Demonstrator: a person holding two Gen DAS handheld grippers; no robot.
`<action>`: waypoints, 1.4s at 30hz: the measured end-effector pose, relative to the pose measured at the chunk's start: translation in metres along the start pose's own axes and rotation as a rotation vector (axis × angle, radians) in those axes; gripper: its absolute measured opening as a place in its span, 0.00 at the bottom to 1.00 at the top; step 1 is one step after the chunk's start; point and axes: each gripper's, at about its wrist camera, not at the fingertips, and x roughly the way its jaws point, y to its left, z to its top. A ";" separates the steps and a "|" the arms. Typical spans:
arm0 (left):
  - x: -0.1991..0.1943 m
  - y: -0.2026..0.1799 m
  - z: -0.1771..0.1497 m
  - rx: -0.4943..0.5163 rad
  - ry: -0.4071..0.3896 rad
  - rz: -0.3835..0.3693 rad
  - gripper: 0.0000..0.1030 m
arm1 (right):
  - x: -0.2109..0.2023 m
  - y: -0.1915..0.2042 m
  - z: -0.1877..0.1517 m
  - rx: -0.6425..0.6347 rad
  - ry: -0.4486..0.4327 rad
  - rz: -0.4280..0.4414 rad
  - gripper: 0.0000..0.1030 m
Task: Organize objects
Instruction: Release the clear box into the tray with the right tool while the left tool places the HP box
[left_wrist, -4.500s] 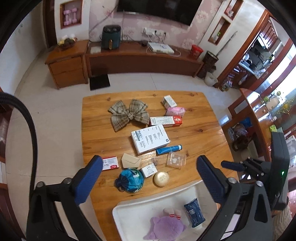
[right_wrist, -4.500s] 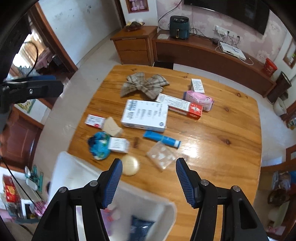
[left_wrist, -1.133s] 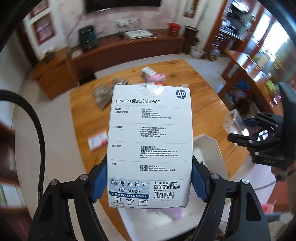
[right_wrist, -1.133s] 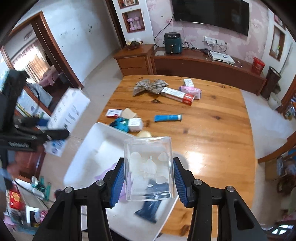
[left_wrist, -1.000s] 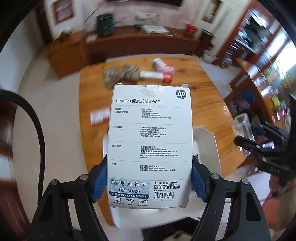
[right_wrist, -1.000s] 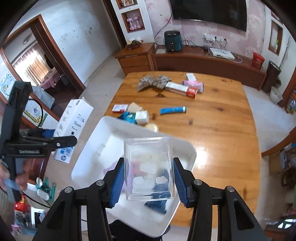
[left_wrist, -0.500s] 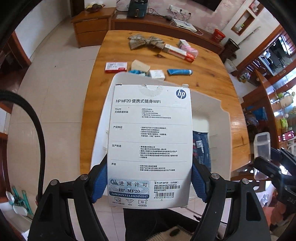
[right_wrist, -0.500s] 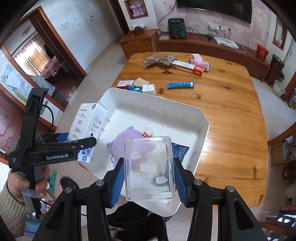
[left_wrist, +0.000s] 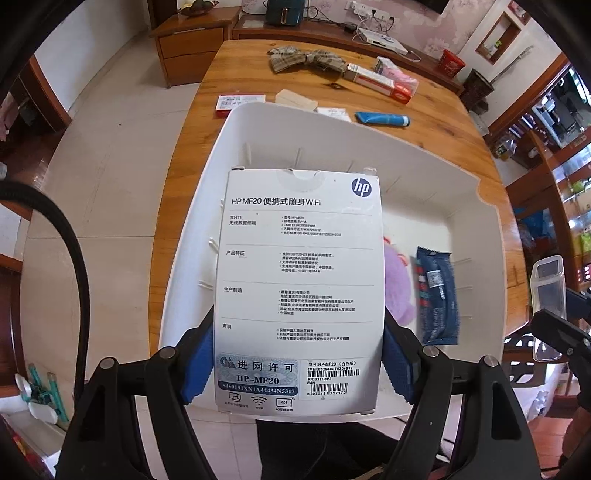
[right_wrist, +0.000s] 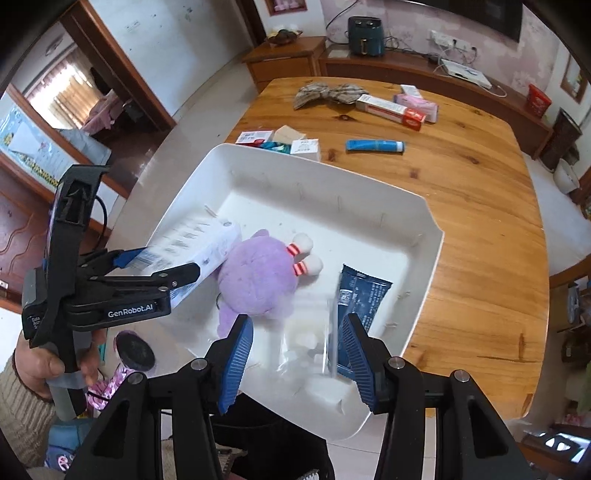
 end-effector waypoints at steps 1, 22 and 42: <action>0.001 0.001 0.000 0.000 -0.001 0.010 0.77 | 0.000 0.001 0.000 -0.003 0.001 0.001 0.54; -0.022 -0.007 0.002 0.067 -0.016 0.032 0.91 | -0.009 0.006 0.009 -0.004 -0.028 -0.010 0.56; -0.068 -0.031 0.014 0.124 -0.117 -0.003 0.97 | -0.029 0.006 -0.002 -0.010 -0.066 -0.011 0.56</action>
